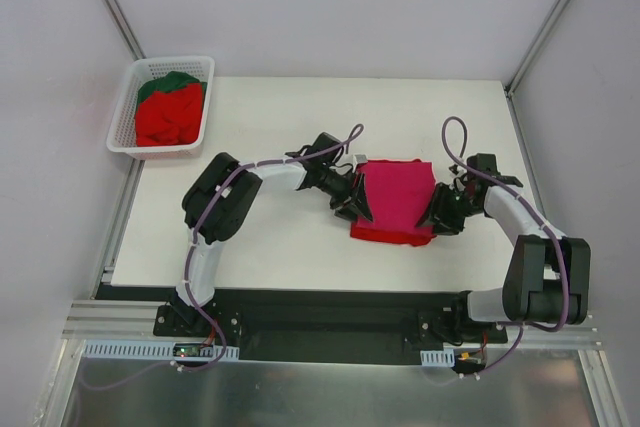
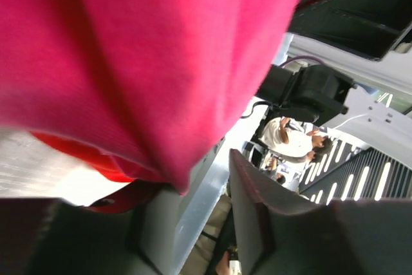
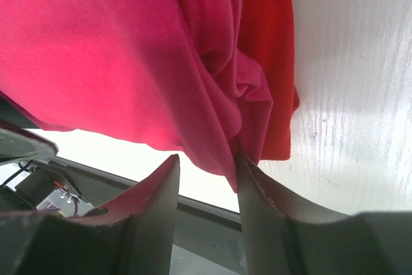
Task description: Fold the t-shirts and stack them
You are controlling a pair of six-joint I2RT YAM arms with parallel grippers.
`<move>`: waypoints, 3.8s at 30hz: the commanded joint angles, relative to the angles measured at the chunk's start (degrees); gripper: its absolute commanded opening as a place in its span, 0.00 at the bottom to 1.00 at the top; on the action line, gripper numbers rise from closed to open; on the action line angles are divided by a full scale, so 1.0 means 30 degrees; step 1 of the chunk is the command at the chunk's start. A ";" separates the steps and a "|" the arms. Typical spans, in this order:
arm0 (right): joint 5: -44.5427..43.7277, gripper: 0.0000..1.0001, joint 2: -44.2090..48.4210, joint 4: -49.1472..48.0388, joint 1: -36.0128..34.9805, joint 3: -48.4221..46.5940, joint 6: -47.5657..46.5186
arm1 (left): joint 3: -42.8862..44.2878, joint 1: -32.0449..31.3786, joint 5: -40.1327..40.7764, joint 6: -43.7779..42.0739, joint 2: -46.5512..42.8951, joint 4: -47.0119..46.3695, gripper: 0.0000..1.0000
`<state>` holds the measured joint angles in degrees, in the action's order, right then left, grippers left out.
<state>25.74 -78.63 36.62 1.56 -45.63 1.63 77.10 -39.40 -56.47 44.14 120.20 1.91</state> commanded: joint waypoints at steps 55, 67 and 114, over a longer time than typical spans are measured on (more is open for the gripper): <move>-0.5743 0.96 0.2627 0.5521 -0.0492 -0.5826 -0.0601 | -0.4955 0.3080 0.2533 -0.3696 -0.5818 0.3669 0.99; -0.3596 0.96 -0.3282 0.0624 -0.4239 -0.8832 -0.0542 | -0.5016 0.5310 0.2622 -0.3668 -0.7605 0.3727 0.99; -0.9164 0.96 -0.7510 0.3412 -0.9427 -1.0195 -0.2329 | -0.8092 0.5486 0.2591 -0.3991 -0.9921 0.4226 0.99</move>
<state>-2.17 -100.95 49.76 -26.15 -81.60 -6.50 52.97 -23.20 -47.55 33.56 90.54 13.41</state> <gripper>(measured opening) 0.959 0.992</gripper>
